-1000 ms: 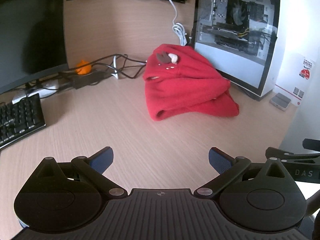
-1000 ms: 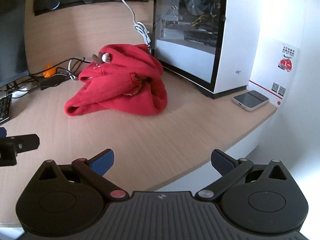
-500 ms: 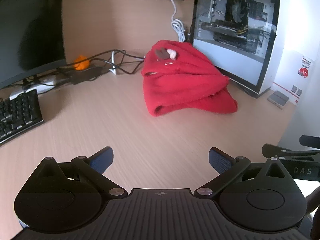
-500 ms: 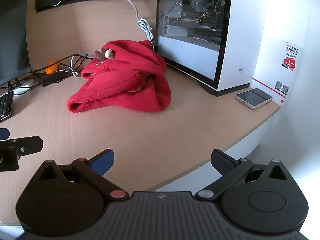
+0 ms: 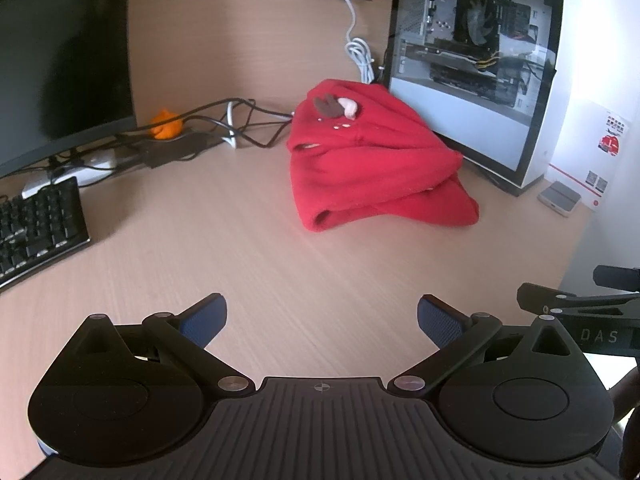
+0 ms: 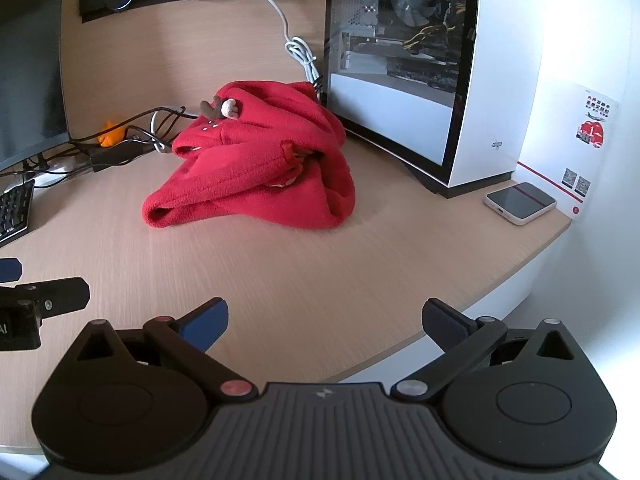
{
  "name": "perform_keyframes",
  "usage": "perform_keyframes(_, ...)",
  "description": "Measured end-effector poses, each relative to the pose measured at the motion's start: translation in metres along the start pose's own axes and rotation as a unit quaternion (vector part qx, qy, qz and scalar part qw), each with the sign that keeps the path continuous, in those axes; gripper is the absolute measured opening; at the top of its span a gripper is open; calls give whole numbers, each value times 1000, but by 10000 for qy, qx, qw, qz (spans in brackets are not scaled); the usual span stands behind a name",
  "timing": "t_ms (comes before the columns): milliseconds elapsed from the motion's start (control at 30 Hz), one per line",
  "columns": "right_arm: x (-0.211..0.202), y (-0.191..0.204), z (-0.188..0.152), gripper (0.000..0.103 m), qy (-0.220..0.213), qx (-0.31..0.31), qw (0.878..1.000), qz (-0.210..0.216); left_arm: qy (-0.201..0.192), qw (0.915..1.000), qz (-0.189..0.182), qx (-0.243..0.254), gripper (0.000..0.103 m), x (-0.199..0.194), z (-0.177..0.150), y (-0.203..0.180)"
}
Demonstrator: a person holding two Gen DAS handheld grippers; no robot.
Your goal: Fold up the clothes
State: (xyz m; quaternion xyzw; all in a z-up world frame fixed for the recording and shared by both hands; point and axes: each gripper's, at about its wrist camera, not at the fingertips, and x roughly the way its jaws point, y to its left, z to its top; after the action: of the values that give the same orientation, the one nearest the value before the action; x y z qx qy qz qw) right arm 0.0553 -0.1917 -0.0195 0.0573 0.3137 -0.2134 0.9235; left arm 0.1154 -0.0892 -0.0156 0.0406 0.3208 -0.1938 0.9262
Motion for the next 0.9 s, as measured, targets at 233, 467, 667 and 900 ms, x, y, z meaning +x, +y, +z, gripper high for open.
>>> perform_keyframes(233,-1,-4,-2,103,13,10,10000,13,49,10000,-5,-2,103,0,-1,-2)
perform_keyframes(467,-5,-10,-7,103,35,130,9999,-30,86,9999,-54,63,103,0,-2,-8)
perform_keyframes(667,-7,-15,-9,103,33,206,9998,-60,66,9998,-96,142,103,-1,-2,-12)
perform_keyframes(900,-9,-16,-11,103,26,231,9997,-53,42,9998,-102,169,103,-3,-3,-13)
